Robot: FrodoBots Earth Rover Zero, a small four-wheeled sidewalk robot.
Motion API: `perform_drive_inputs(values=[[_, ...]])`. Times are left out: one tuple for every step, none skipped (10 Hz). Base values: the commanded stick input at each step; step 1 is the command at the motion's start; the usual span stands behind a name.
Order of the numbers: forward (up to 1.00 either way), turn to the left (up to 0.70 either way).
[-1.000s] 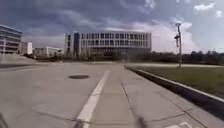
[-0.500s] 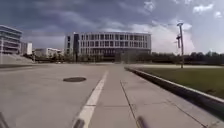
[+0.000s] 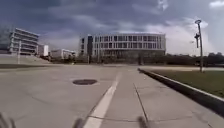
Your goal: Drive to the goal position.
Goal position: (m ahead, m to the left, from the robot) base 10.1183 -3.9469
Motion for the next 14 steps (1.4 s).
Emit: perform_drive_inputs(values=[[0.7,0.0],[0.7,0.0],[0.7,-0.26],[0.7,-0.34],[0.7,-0.34],[0.7,-0.29],[0.7,-0.17],[0.7,-0.03],[0.7,0.0],[0.7,0.0],[0.7,0.0],[0.7,0.0],[0.7,0.0],[0.7,0.0]])
